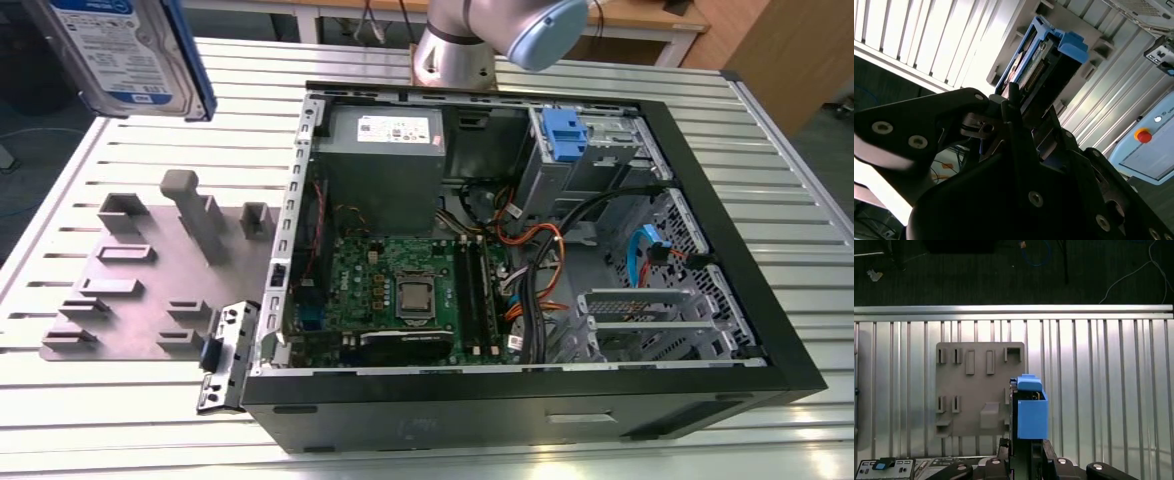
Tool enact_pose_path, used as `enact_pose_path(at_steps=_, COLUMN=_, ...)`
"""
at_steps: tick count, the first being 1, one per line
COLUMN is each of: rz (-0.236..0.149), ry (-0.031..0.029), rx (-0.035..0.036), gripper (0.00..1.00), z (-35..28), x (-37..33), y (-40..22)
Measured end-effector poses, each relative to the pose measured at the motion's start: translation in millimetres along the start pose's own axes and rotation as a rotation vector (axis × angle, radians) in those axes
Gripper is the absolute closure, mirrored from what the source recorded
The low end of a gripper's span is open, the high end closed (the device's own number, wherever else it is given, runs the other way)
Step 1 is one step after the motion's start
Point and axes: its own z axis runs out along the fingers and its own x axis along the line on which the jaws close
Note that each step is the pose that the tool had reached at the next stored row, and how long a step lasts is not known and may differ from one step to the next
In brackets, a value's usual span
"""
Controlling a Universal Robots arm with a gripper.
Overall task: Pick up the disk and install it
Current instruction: 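Pick up the disk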
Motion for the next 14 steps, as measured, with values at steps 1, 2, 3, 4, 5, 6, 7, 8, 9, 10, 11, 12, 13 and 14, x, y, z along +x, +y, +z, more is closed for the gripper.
enact_pose_path(at_steps=1, rz=0.0, ry=-0.0001, rx=0.0001, gripper=0.65, z=-0.1, x=-0.2, y=-4.1)
enact_pose_path(at_steps=2, rz=0.0, ry=-0.0001, rx=0.0001, gripper=0.65, z=-0.1, x=-0.3, y=-8.5)
enact_pose_path(at_steps=3, rz=0.0, ry=0.0, rx=0.0, gripper=0.65, z=-0.3, x=-0.5, y=-12.8)
enact_pose_path(at_steps=4, rz=0.0, ry=0.0, rx=0.0001, gripper=0.65, z=-0.4, x=-0.6, y=-17.5)
enact_pose_path(at_steps=5, rz=0.0, ry=-0.0001, rx=0.0001, gripper=0.65, z=-0.4, x=-0.8, y=-21.9)
enact_pose_path(at_steps=6, rz=0.0, ry=0.0, rx=0.0, gripper=0.65, z=-0.5, x=-1.0, y=-26.0)
enact_pose_path(at_steps=7, rz=0.0, ry=-0.0001, rx=0.0, gripper=0.65, z=-0.6, x=-1.1, y=-30.2)
enact_pose_path(at_steps=8, rz=0.0, ry=0.0, rx=0.0, gripper=0.65, z=-0.7, x=-1.2, y=-34.3)
enact_pose_path(at_steps=9, rz=0.0, ry=0.0, rx=0.0, gripper=0.65, z=-0.7, x=-1.4, y=-38.3)
enact_pose_path(at_steps=10, rz=0.0, ry=-0.0001, rx=0.0001, gripper=0.65, z=-0.7, x=-1.5, y=-42.2)
enact_pose_path(at_steps=11, rz=0.0, ry=0.0, rx=0.0, gripper=0.65, z=-0.8, x=-1.7, y=-46.4)
enact_pose_path(at_steps=12, rz=0.0, ry=-0.0001, rx=0.0001, gripper=0.65, z=-0.8, x=-1.8, y=-50.3)
enact_pose_path(at_steps=13, rz=0.0, ry=0.0, rx=0.0001, gripper=0.65, z=-0.9, x=-1.9, y=-54.2)
enact_pose_path(at_steps=14, rz=0.0, ry=0.0, rx=0.0, gripper=0.65, z=-1.0, x=-2.1, y=-58.0)
